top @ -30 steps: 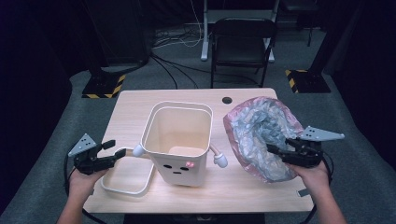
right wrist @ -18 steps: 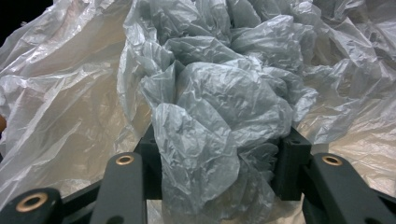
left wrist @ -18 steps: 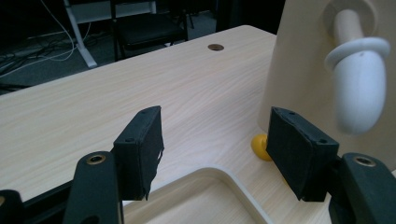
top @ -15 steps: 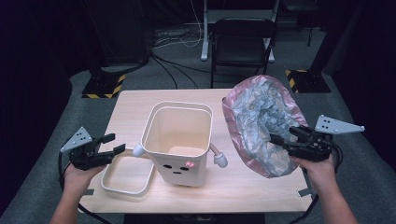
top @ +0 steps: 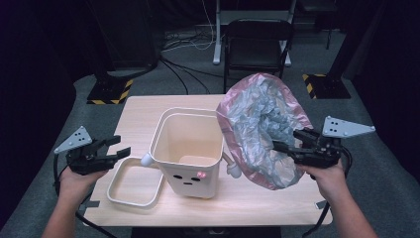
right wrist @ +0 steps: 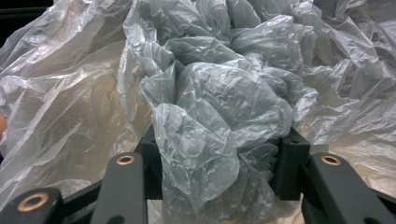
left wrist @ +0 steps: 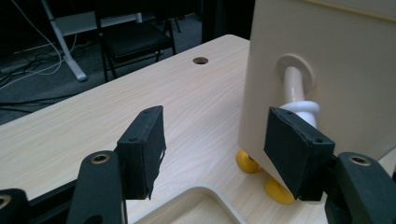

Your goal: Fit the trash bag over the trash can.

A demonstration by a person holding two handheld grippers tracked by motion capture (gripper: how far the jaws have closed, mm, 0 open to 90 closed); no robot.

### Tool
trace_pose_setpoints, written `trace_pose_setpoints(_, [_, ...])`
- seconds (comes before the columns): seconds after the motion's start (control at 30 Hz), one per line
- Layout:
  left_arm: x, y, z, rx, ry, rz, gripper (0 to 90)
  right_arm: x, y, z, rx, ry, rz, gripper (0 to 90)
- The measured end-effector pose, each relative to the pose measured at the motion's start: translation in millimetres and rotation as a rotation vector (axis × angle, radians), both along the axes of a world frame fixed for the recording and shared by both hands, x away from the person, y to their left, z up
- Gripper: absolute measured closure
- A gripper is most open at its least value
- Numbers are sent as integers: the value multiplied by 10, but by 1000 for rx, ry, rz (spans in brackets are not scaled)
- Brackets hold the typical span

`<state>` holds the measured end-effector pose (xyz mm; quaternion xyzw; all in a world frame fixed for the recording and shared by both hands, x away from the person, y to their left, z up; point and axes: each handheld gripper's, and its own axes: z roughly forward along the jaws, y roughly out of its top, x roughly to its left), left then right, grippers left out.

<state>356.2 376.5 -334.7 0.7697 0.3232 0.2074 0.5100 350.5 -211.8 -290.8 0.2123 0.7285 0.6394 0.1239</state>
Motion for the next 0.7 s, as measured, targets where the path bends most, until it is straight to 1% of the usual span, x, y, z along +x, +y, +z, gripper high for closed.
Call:
trace_pose_setpoints(0.07, [-2,-12,23,5,0,-5,374,2,30,13,-5,-2,5,499])
trace_pose_setpoints(0.1, [-4,-33,67,15,2,-15,374,9,88,35,-12,-5,16,498])
trace_pose_setpoints(0.13, [-4,-33,67,15,2,-15,373,9,88,35,-12,-5,16,498])
trace_pose_setpoints(0.23, [-6,-60,135,19,-1,-28,372,32,204,71,-30,-4,33,497])
trace_pose_setpoints(0.27, [-6,-60,135,19,-1,-28,371,32,204,71,-30,-4,33,497])
trace_pose_setpoints(0.33, [-5,-73,169,21,-3,-30,370,51,277,84,-28,3,44,496])
trace_pose_setpoints(0.47, [-3,-98,224,30,-8,-37,369,85,411,113,-30,1,68,493])
trace_pose_setpoints(0.7, [6,-128,274,35,-13,-39,367,159,635,152,-30,4,95,484])
